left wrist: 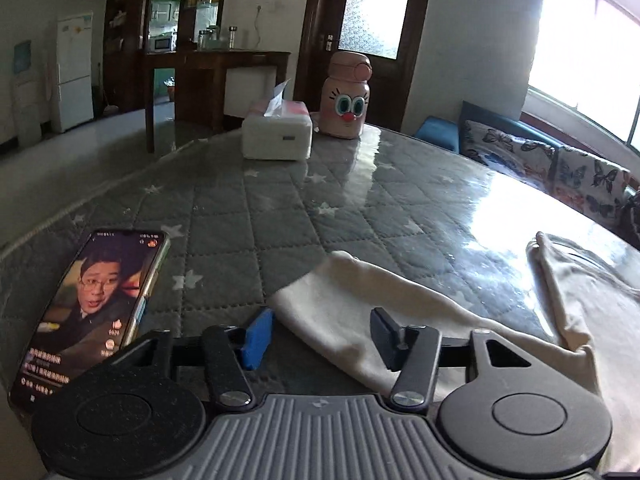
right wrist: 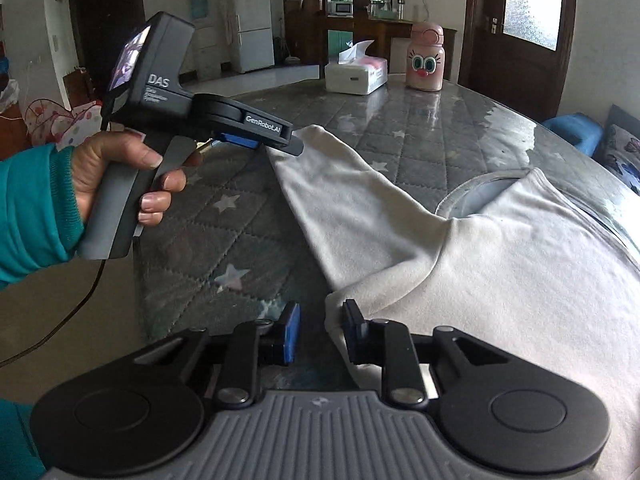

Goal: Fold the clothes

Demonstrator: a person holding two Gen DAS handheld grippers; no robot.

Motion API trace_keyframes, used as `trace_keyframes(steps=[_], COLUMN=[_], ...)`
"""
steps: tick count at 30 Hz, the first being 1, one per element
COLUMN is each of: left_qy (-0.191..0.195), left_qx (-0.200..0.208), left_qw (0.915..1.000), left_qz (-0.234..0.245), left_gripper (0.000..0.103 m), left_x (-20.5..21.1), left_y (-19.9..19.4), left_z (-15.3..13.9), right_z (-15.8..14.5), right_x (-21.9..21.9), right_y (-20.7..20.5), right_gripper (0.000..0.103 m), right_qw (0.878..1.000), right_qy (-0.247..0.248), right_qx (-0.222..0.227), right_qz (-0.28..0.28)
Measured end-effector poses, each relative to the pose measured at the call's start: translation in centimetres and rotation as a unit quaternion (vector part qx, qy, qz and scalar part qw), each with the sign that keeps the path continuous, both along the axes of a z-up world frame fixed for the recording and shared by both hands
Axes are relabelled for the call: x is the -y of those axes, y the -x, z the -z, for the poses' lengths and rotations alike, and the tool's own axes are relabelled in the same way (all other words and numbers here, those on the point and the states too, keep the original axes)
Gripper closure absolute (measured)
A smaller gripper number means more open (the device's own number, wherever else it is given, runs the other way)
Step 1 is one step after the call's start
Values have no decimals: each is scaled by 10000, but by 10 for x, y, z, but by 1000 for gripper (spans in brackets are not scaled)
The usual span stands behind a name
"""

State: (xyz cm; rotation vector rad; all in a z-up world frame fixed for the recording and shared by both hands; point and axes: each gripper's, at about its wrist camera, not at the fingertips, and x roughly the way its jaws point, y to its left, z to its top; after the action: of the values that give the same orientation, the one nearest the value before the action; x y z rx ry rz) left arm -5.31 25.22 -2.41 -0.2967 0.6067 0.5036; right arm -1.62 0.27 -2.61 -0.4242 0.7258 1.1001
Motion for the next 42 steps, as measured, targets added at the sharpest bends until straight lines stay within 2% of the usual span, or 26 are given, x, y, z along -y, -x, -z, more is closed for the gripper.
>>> trace_keyframes(steps=[4, 7, 14, 21, 24, 30, 35, 38, 42], left_qy=[28, 46, -28, 4, -81, -8, 324, 535, 805], left_qx=[-34, 48, 444, 884, 872, 804, 1069, 1357, 1609], left_qw=[10000, 9999, 9987, 9912, 9892, 9841, 9708, 9537, 9259], left_qz=[-61, -76, 240, 983, 1178, 1587, 2122, 2630, 3323], left_gripper=[86, 93, 97, 97, 97, 98, 98, 98, 98], left_x=[-6, -6, 16, 59, 72, 99, 128, 153, 190], left_y=[-7, -9, -10, -14, -15, -21, -24, -21, -21], left_z=[0, -5, -30, -61, -62, -59, -71, -81, -84], right_z=[-5, -11, -25, -37, -38, -38, -39, -42, -42], right_x=[6, 14, 40, 72, 82, 98, 111, 126, 150], right_y=[0, 0, -8, -19, -22, -24, -29, -34, -45], right_gripper=[80, 80, 80, 79, 79, 79, 79, 79, 79], right_qw=[10000, 9998, 9979, 9928, 9910, 9878, 9824, 9769, 9670], right_qy=[-56, -161, -357, -531, -577, -647, -787, -839, -923], right_qx=[5, -1, 113, 211, 201, 179, 197, 229, 43], right_qz=[46, 151, 533, 1055, 1195, 1407, 1682, 1952, 2372])
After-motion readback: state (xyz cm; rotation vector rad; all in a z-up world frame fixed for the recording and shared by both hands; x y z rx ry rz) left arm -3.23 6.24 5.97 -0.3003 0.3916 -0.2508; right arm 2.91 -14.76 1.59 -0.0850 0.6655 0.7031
